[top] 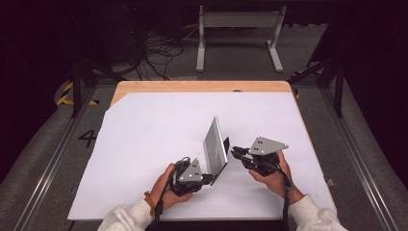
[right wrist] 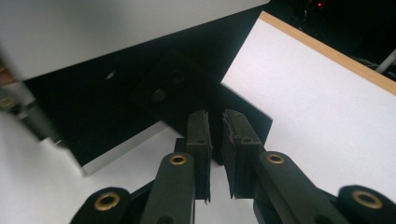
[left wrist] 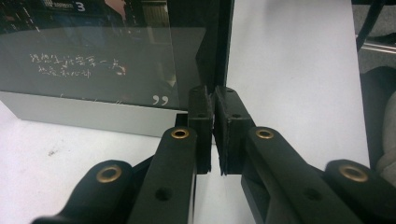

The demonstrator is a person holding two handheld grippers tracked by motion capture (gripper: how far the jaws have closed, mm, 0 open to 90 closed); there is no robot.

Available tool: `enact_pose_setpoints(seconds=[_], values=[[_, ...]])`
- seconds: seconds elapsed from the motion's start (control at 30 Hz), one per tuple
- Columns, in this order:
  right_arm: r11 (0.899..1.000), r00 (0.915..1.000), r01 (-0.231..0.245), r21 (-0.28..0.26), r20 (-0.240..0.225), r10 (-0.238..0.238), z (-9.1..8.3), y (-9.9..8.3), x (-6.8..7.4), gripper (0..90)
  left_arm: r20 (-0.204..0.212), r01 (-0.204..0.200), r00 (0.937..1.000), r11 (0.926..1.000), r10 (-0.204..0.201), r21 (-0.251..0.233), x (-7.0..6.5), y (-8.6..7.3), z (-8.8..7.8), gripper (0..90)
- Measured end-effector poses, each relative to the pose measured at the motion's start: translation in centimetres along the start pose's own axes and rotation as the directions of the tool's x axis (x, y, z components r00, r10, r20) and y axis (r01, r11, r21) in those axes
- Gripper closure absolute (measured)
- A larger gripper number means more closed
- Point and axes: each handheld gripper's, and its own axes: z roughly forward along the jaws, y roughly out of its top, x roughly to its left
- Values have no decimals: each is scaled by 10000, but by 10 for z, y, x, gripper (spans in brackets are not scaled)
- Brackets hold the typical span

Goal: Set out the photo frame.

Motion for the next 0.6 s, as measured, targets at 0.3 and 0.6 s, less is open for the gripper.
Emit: enact_pose_setpoints(seconds=[0.3, 0.6], values=[[9999, 9976, 126, 82, -682, -120, -16, -11, 22, 788, -40, 34, 10000, 10000, -33, 37, 0, 4, 7, 850], [9997, 9947, 82, 248, -1022, -56, -14, -15, 33, 727, -75, 73, 9999, 10000, -73, 24, 3, 8, 13, 842]])
